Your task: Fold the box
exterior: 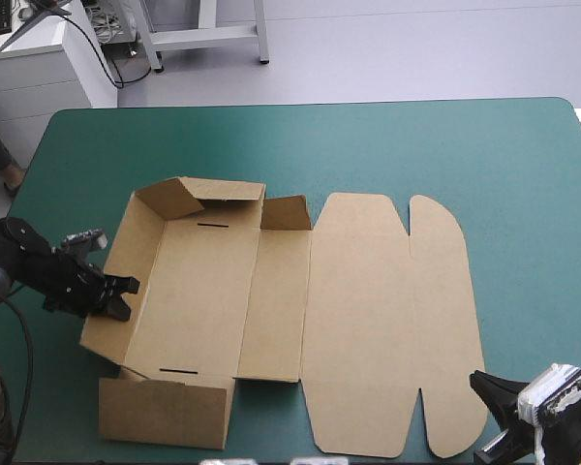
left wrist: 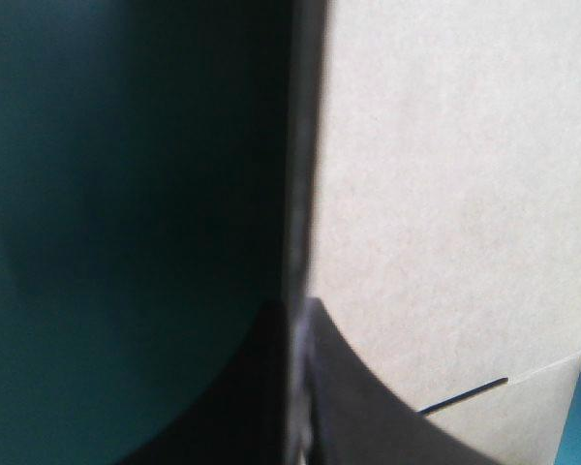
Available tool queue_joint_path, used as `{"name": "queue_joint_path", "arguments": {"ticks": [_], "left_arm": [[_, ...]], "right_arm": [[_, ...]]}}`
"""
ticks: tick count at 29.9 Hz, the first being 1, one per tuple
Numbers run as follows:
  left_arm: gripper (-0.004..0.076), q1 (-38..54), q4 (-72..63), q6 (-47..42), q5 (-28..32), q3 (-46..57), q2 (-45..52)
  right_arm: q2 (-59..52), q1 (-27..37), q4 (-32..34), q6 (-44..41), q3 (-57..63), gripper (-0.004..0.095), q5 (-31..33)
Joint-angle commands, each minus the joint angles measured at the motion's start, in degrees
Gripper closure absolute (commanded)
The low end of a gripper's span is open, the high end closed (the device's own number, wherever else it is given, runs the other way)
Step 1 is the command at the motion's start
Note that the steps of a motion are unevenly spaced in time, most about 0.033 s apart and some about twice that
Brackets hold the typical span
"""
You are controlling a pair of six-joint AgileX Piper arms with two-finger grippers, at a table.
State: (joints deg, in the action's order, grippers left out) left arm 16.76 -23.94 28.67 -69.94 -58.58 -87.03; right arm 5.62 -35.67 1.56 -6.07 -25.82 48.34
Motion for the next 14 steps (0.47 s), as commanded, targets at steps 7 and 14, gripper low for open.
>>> {"name": "queue_joint_path", "arguments": {"ticks": [7,14], "left_arm": [[0.0732,-12.73,10.57,0.42,-0.88,-20.23,1.78],[0.0732,-26.89,24.35,0.54,3.75,-29.37,0.14]], "right_arm": [[0.9,0.27,0.19,0.55,-1.46,0.0927,-4.02],[0.9,0.27,0.19,0.55,-1.46,0.0927,-4.02]]}}
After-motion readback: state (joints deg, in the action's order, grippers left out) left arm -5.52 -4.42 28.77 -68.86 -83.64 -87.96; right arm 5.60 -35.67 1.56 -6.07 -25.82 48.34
